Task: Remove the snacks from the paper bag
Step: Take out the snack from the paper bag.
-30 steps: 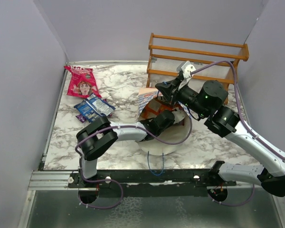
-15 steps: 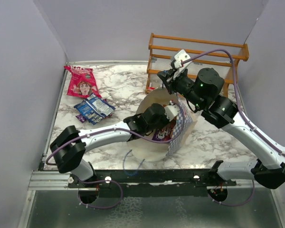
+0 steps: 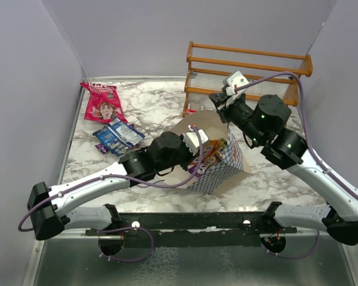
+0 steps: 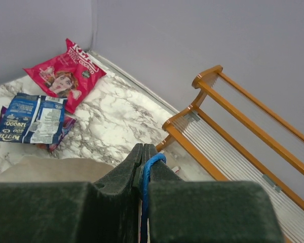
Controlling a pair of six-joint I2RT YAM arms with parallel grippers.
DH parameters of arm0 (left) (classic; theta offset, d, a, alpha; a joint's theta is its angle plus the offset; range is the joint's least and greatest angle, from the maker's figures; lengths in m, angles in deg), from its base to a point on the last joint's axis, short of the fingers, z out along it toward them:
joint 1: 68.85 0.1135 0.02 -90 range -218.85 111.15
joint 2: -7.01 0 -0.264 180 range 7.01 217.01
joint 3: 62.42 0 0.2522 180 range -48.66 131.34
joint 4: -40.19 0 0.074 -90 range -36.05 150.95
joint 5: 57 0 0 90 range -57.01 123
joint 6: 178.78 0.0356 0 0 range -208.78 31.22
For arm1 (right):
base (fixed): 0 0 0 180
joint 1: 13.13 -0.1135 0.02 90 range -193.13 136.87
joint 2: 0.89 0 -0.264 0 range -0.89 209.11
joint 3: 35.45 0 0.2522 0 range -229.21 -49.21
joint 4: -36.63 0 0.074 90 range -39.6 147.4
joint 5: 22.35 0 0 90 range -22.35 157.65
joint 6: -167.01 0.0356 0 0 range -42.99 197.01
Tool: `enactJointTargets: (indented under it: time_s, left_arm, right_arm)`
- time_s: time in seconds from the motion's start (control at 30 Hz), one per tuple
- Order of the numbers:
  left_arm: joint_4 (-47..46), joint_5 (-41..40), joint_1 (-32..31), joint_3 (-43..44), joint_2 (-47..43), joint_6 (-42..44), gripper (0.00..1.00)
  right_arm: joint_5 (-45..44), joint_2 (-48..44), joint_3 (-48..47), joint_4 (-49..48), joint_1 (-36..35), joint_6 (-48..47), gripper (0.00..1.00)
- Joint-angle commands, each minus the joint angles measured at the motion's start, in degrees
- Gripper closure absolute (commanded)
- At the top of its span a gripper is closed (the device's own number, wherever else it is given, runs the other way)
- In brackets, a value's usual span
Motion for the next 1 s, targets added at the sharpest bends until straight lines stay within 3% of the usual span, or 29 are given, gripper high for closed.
enactJointTargets:
  time_s: [0.0,0.23,0.43,0.6,0.77,0.97]
  left_arm:
    - [1.5,-7.6,-0.2,1.6,-4.6,-5.6,1.00]
    - [3.6,-6.4,-0.2,6.4,-6.3,-11.2,1.00]
    - [13.8,-6.3,0.4,22.9,-2.9,-8.2,1.00]
    - [14.8,-3.9,0.7,29.0,-3.4,-6.9,1.00]
    - [15.0,-12.9,1.0,32.1,-5.4,-5.0,1.00]
    - [15.0,-24.0,1.3,38.2,-3.1,0.4,1.00]
  right_arm:
    - [0.6,-7.0,1.5,-5.8,-0.4,1.3,0.98]
    - [-2.4,-7.1,1.9,-4.0,-0.4,1.4,0.98]
    - [-10.4,-4.0,-0.9,-4.1,-0.4,-2.8,0.98]
    - [-17.2,-1.9,-1.7,-4.3,-0.4,-5.9,0.98]
    - [-20.9,-2.1,-2.6,-4.6,2.3,-8.7,0.98]
    - [-18.0,-3.1,-2.0,-3.6,9.3,-9.3,0.98]
